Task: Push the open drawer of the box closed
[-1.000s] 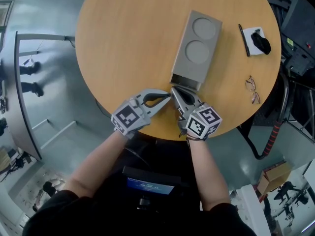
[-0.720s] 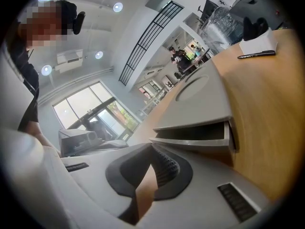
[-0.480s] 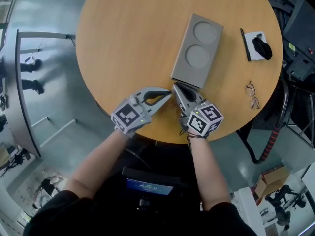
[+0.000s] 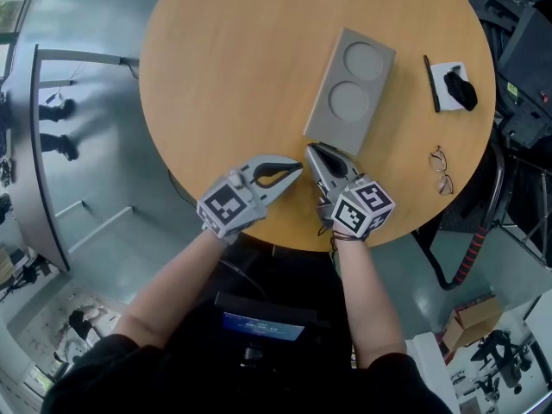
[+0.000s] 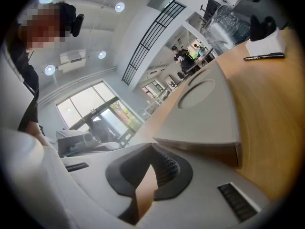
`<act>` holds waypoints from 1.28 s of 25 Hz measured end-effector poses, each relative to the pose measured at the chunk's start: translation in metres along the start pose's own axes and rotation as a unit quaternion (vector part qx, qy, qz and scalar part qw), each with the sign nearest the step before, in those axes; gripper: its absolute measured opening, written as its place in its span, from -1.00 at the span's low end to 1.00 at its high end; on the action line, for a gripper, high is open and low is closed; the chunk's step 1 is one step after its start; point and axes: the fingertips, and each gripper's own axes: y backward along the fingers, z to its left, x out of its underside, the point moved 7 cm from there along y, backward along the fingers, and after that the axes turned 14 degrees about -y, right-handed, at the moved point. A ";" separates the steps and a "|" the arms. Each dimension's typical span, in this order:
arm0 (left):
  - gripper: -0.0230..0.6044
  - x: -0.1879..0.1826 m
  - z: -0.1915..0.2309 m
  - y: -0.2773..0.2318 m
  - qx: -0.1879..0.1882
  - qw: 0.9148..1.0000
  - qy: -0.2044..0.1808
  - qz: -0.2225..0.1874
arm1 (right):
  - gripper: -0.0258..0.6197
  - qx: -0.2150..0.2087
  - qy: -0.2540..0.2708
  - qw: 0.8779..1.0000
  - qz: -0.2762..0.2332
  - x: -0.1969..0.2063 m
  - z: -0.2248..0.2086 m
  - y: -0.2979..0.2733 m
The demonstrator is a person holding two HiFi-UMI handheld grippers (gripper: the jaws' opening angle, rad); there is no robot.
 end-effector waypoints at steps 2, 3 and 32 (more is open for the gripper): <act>-0.84 -0.007 -0.002 0.007 -0.003 1.000 -0.005 0.000 | -0.88 -0.013 0.015 1.000 0.002 -0.002 0.013 0.007; -0.84 -0.012 -0.003 0.011 -0.006 1.000 -0.007 -0.004 | -0.88 -0.017 0.024 1.000 0.000 -0.005 0.021 0.013; -0.84 -0.311 -0.131 0.210 0.009 0.980 -0.141 -0.138 | -0.88 -0.104 0.315 0.937 -0.113 -0.066 0.398 0.220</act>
